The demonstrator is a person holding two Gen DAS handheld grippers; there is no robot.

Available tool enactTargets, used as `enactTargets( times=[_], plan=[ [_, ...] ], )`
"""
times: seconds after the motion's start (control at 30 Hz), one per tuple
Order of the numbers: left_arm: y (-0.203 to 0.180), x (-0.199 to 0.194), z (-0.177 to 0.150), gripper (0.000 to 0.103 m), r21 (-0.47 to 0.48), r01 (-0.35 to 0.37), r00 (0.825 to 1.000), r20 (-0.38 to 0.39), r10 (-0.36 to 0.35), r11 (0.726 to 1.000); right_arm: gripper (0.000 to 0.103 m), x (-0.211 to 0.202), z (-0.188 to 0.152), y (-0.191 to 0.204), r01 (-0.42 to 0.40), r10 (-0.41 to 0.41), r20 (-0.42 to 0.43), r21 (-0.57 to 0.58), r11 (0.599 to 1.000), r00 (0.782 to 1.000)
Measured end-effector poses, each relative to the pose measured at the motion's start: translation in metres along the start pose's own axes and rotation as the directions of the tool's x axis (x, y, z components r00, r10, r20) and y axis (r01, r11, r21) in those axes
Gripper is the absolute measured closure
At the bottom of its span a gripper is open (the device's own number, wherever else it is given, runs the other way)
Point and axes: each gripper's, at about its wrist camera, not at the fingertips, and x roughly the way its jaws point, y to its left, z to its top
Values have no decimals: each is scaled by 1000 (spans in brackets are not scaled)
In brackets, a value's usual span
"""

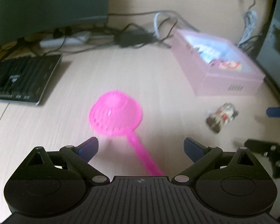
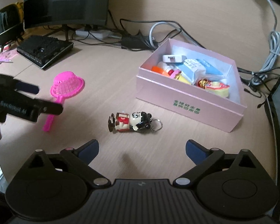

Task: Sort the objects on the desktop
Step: 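Grasp the pink strainer by its bowl with the left tool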

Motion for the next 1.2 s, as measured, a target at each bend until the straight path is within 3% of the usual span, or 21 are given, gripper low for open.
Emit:
enactTargets(
  times=[0.13, 0.23, 0.37, 0.47, 0.6, 0.67, 0.73, 1.07, 1.17, 1.2],
  plan=[
    [-1, 8, -6, 2, 41, -100, 995, -28, 101, 994, 3, 10, 2, 3, -5, 6, 5, -26, 1000, 1000],
    [7, 7, -9, 2, 78, -195, 980, -20, 197, 978, 3, 17, 7, 7, 5, -4, 23, -59, 998, 1000],
    [32, 4, -10, 2, 44, -253, 967, -28, 255, 966, 3, 26, 15, 9, 1, 2, 34, -79, 997, 999],
    [48, 1, -7, 2, -13, -222, 975, -27, 222, 975, 3, 37, 20, 12, -5, 8, 31, -94, 996, 999],
    [55, 1, 5, 2, -88, -78, 997, 1, 79, 993, 5, 55, 25, 12, -15, 15, 1, -82, 996, 1000],
    [52, 7, 14, 2, -88, -59, 998, 17, 61, 994, 28, 60, 26, 9, -24, 23, -16, -56, 998, 1000],
    [49, 18, 24, 2, -85, -78, 997, 15, 80, 993, 37, 59, 27, 6, -29, 28, -26, -39, 999, 999],
    [40, 68, 47, 3, -95, -166, 985, -59, 161, 982, 38, 23, 20, -4, -41, 40, -17, -7, 999, 999],
    [41, 70, 47, 9, -110, -173, 984, -56, 167, 979, 38, 12, 17, -7, -43, 43, -19, -4, 999, 999],
    [40, 69, 48, 15, -109, -174, 984, -49, 170, 979, 38, 8, 15, -8, -45, 45, -18, -5, 999, 999]
  ],
)
